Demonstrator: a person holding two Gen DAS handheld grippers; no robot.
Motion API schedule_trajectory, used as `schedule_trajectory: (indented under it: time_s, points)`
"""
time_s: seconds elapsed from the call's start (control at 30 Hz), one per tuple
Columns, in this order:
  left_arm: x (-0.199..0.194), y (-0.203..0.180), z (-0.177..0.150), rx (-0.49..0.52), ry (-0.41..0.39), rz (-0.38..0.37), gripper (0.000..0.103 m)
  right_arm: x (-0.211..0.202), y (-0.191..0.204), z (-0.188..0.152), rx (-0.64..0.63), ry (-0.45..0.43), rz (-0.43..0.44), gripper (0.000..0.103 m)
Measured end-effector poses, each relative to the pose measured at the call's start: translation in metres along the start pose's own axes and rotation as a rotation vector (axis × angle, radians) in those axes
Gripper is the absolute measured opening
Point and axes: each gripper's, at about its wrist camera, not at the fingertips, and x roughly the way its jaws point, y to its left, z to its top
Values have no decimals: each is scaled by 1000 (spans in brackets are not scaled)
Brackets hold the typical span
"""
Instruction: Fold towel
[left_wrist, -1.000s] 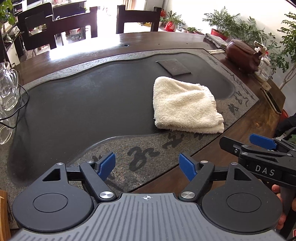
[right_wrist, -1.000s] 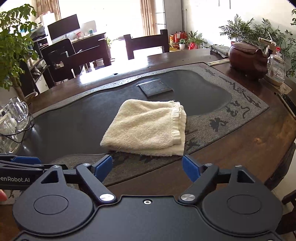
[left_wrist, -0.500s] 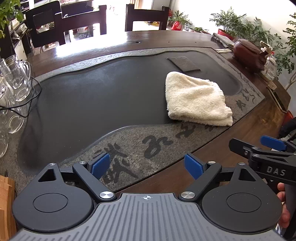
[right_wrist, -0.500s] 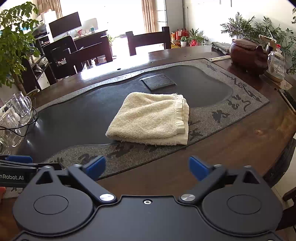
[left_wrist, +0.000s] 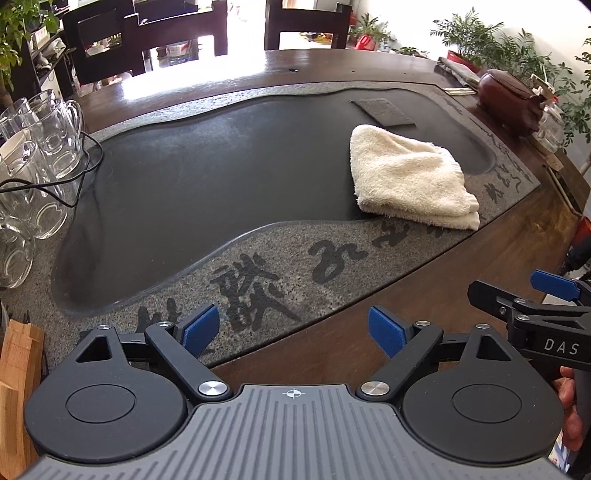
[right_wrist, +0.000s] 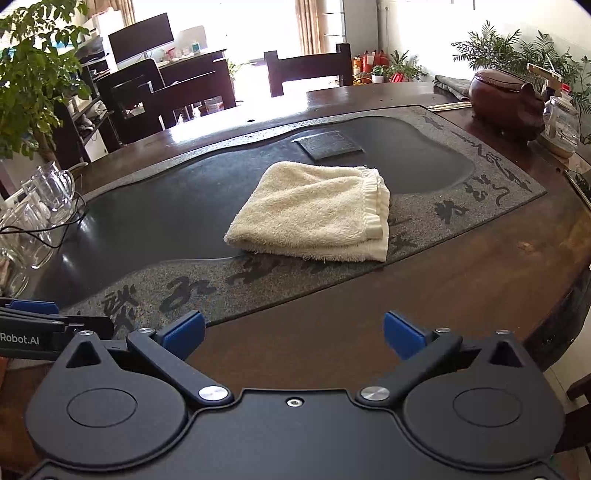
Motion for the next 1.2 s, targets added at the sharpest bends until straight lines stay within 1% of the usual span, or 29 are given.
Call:
schedule_trajectory:
  time_s: [0.37, 0.6, 0.7, 0.8, 0.87, 0.97, 1.1, 1.2]
  points:
    - [1, 2, -5, 3, 21, 5, 89, 2, 8, -7, -27, 25, 19, 103]
    - [4, 10, -6, -19, 33, 22, 89, 4, 4, -7, -24, 30, 14, 103]
    - [5, 14, -4, -25, 28, 24, 89, 5, 2, -8, -23, 28, 16, 103]
    - [4, 20, -2, -33, 3, 40, 89, 7, -3, -7, -18, 17, 20, 103]
    - [4, 26, 1, -45, -14, 55, 89, 8, -9, -5, -24, 0, 18, 103]
    - [5, 39, 7, -65, -52, 91, 89, 11, -24, 3, -29, -33, -9, 103]
    - [13, 58, 18, -85, -91, 157, 89, 22, -57, 21, -17, -62, -54, 103]
    - [20, 68, 25, -98, -112, 192, 89, 33, -83, 37, -25, -98, -93, 103]
